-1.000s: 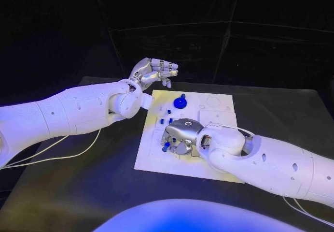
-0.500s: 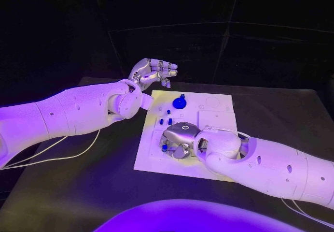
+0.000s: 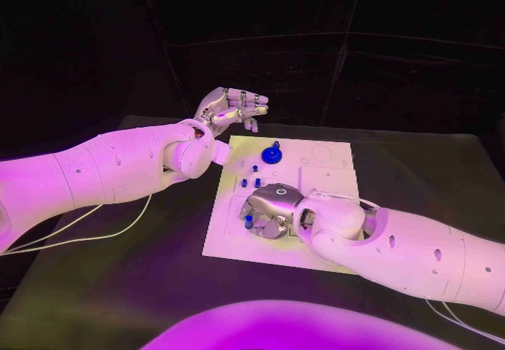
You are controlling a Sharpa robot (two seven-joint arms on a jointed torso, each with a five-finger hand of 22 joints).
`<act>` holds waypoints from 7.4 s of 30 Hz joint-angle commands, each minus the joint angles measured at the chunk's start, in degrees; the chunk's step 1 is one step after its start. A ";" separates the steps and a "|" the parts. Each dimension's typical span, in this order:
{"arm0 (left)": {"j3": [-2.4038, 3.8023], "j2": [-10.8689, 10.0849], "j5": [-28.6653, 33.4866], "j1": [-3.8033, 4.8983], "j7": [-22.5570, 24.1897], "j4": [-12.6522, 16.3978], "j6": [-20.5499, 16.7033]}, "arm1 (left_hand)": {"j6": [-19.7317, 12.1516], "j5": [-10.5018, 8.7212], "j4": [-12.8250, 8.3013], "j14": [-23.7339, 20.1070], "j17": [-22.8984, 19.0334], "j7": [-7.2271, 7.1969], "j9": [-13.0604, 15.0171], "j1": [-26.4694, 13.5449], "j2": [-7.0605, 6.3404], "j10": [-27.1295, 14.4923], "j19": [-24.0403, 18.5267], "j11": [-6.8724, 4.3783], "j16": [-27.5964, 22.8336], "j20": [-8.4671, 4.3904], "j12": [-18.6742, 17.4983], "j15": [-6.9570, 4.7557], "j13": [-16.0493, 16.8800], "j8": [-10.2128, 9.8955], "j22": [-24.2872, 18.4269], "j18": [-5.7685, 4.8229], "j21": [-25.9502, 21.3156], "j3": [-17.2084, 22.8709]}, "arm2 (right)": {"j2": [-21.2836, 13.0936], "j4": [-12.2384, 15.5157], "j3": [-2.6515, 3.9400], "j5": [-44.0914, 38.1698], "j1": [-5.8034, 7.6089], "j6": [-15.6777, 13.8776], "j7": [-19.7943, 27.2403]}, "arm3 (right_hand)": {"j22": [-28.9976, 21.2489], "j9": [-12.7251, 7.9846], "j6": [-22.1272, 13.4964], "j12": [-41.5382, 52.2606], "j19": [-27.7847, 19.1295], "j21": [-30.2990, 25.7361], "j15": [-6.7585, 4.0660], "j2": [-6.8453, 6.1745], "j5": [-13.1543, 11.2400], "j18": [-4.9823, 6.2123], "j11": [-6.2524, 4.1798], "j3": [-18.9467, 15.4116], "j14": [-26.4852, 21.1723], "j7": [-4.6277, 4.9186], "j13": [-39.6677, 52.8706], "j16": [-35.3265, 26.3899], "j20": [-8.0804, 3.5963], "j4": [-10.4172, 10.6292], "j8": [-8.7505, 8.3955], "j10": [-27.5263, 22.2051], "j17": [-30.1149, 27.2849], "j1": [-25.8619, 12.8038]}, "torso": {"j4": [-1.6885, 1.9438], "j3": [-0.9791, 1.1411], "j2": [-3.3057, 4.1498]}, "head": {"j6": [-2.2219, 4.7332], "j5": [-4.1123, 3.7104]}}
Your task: Assemble the parts on the task board
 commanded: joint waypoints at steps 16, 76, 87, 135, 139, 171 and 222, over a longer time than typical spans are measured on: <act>0.05 -0.35 0.15 0.10 0.02 0.08 0.61 | -0.42 0.27 0.00 -0.52 -0.08 0.13 0.07 -0.16 0.45 -0.45 -0.42 0.05 -0.11 -0.10 0.21 -0.10 -0.05 0.38 0.10 0.77 -0.36 -0.45 | -9.29 7.94 1.04 4.30 0.76 -14.10 1.96 | -3.10 0.14 -3.64 5.20 -1.06 -2.36 0.15 -0.77 1.06 1.27 -0.10 -9.16 0.76 -0.14 0.61 -1.55 0.15 0.90 0.00 -4.88 -2.50 -0.48 | -0.22 -0.04 -0.17 | 0.61 -0.85; -0.09 -1.03 0.15 0.06 0.54 0.49 2.32 | 0.04 0.27 0.05 -0.75 -0.21 -0.42 0.16 -0.55 0.61 -0.73 -0.64 -0.21 0.05 -0.11 0.84 -0.22 -0.04 1.03 0.16 0.80 -0.36 -0.89 | -27.73 14.93 2.13 13.28 -1.99 -3.14 -25.12 | 17.75 5.84 -1.03 70.33 9.41 9.47 -4.35 3.28 12.57 -1.95 -5.86 -35.98 4.43 -4.80 64.66 8.65 -4.01 19.68 21.87 20.46 16.01 -5.48 | -1.59 -0.45 -0.90 | 1.39 -8.72; -0.12 -1.15 0.15 0.05 0.42 0.50 2.49 | 0.03 0.26 0.08 -0.76 -0.22 -0.41 0.15 -0.59 0.65 -0.81 -0.65 -0.20 0.07 -0.11 0.85 -0.21 -0.06 1.05 0.15 0.80 -0.37 -0.91 | -26.12 13.80 2.13 11.99 -2.71 -2.00 -26.15 | 17.83 6.09 -1.43 70.41 9.33 9.49 -4.41 4.33 12.97 -1.97 -5.91 -35.75 4.44 -4.84 65.01 8.70 -4.08 19.58 22.68 20.39 16.15 -4.81 | -1.57 -0.47 -0.94 | 1.44 -8.30; -0.15 -1.17 0.15 0.07 0.09 0.75 3.03 | -0.35 0.27 0.31 -0.89 -0.28 -0.26 0.06 -1.11 0.66 -1.43 -0.77 -0.05 0.18 -0.01 0.93 -0.09 -0.15 1.07 0.08 0.77 -0.51 -1.21 | -18.74 14.39 2.22 19.68 -2.91 -10.41 -27.96 | 20.46 8.88 3.42 71.44 10.59 10.97 -5.99 11.84 17.99 -2.32 -7.91 -38.43 5.09 -7.19 68.85 10.11 -5.47 19.66 26.69 22.55 19.83 -6.42 | -1.59 -0.53 -0.97 | 1.42 -7.20; -0.15 -1.17 0.15 0.07 0.06 0.78 3.03 | -0.35 0.27 0.31 -0.89 -0.28 -0.26 0.06 -1.11 0.66 -1.43 -0.77 -0.05 0.18 -0.01 0.93 -0.09 -0.15 1.07 0.08 0.77 -0.51 -1.21 | -18.04 13.80 2.23 18.96 -2.91 -10.65 -28.94 | 20.36 9.16 3.71 71.22 10.53 10.90 -6.14 11.72 17.18 -2.31 -8.07 -38.98 5.10 -7.37 68.79 10.12 -5.61 19.65 26.97 22.55 19.87 -6.67 | -1.62 -0.47 -0.93 | 1.36 -7.09; -0.16 -1.13 0.15 0.07 0.00 0.71 3.06 | -0.53 0.26 0.28 -0.93 -0.30 -0.21 0.03 -1.15 0.62 -1.62 -0.78 -0.01 0.21 0.02 0.96 -0.06 -0.16 1.04 0.05 0.77 -0.54 -1.27 | -17.14 13.69 2.23 16.10 -2.91 -13.47 -26.71 | 17.24 11.76 1.15 64.70 9.12 8.59 -5.96 2.04 -1.78 -1.85 -7.81 -34.47 4.77 -7.07 64.29 9.34 -5.52 19.47 29.04 20.23 18.46 -12.07 | -1.66 -0.42 -0.95 | 1.53 -7.02; -0.21 -1.12 0.15 0.06 -0.18 0.62 2.98 | -0.61 0.27 0.38 -0.98 -0.34 -0.17 0.04 -1.28 0.76 -1.79 -0.81 0.04 0.26 0.07 1.08 0.01 -0.16 1.12 0.01 0.76 -0.61 -1.34 | -31.53 17.35 2.33 28.30 -1.38 -14.35 -16.36 | 18.84 9.11 -2.24 65.36 9.64 9.12 -4.55 9.13 8.05 -2.09 -6.04 -37.13 5.02 -4.81 66.43 9.71 -4.36 13.18 22.62 21.01 19.63 1.86 | -1.78 -0.49 -0.96 | 2.06 -9.06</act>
